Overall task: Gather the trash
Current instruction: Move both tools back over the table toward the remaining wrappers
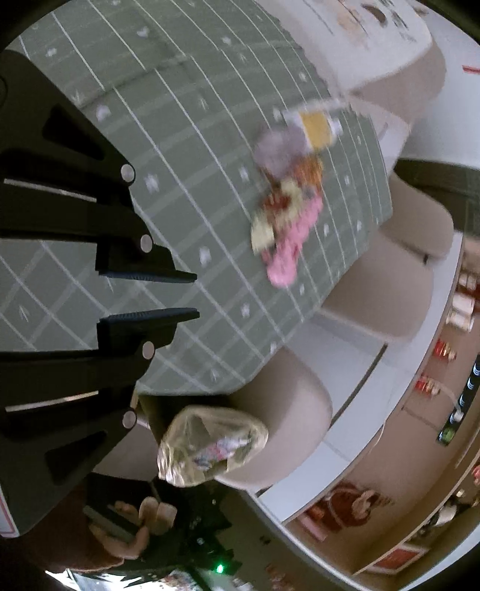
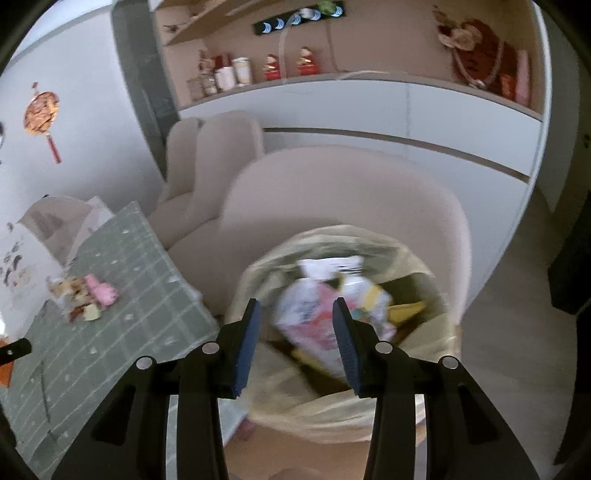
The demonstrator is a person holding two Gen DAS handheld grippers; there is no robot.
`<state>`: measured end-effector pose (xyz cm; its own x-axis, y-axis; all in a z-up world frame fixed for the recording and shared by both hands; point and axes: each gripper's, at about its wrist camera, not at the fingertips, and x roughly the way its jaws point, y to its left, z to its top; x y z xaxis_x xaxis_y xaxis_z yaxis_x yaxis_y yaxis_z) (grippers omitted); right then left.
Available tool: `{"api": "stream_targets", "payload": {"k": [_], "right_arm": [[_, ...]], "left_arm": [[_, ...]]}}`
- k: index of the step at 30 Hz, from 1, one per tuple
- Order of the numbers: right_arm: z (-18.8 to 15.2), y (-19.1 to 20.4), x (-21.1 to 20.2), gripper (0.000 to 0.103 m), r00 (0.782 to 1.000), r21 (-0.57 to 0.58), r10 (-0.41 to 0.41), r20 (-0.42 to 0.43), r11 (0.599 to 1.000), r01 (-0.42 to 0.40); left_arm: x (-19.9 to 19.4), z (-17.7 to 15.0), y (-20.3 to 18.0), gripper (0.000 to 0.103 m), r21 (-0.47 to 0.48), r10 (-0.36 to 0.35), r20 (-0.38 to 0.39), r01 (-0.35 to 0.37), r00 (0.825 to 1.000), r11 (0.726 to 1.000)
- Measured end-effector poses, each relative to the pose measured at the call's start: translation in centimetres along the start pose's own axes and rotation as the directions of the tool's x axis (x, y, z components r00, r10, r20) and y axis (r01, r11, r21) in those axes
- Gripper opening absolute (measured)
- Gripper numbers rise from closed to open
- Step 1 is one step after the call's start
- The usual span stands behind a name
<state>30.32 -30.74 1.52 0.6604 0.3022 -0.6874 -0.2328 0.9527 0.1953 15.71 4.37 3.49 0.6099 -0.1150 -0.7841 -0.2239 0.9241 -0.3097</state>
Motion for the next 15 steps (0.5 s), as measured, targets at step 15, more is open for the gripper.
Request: {"api": "stream_targets", "payload": {"k": [15], "right_arm": [[-1.6,12.8,2.2,0.052,0.972,-0.176,0.191,-0.139,0.961,-0.215]], "left_arm": [[-1.6,-0.6,8.5,0.041,-0.156,0.041,0.058,-0.032,0.997,0.987]]}}
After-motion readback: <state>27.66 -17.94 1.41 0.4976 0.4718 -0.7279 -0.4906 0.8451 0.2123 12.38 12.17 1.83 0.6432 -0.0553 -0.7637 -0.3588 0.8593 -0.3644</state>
